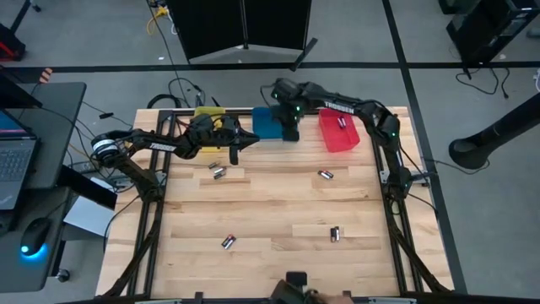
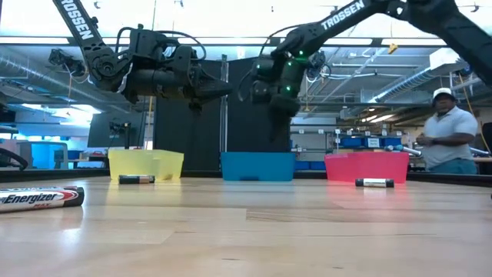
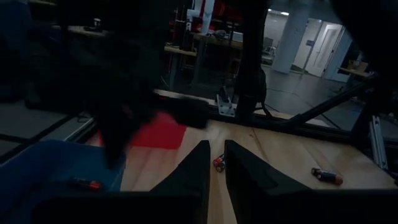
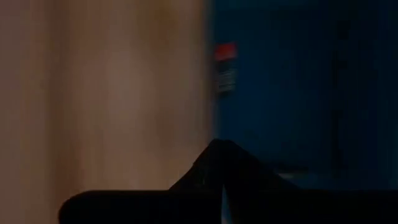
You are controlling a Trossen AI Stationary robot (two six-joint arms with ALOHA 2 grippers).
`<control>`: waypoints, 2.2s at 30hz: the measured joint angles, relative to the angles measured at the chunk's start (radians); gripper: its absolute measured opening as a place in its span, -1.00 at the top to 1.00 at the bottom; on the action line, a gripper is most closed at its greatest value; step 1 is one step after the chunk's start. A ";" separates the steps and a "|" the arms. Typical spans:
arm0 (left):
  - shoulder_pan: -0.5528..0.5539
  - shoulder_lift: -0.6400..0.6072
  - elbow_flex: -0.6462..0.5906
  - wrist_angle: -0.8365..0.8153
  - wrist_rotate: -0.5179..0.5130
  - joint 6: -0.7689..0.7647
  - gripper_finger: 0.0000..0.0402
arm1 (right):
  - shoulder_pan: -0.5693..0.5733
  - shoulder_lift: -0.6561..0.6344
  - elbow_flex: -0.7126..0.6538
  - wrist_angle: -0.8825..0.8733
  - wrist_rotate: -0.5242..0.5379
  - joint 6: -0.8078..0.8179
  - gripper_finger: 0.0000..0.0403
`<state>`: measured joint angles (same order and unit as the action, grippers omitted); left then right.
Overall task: Sort batteries
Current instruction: Put the black battery into the yellow bin
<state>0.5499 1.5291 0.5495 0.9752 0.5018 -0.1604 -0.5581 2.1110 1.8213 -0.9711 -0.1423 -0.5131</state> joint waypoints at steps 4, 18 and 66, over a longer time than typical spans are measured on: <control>0.000 0.000 0.000 -0.002 0.000 0.022 0.73 | 0.032 -0.080 -0.176 0.119 -0.049 0.073 0.96; 0.000 0.000 0.000 -0.002 0.000 0.030 0.73 | 0.178 -0.499 -0.714 0.408 -0.011 0.507 0.96; -0.185 -0.249 0.030 -1.118 -0.156 0.192 0.93 | 0.426 -0.576 -0.902 0.350 0.186 0.727 0.56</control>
<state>0.3647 1.2797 0.5797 -0.1431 0.3462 0.0314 -0.1322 1.5352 0.9195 -0.6208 0.0433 0.2134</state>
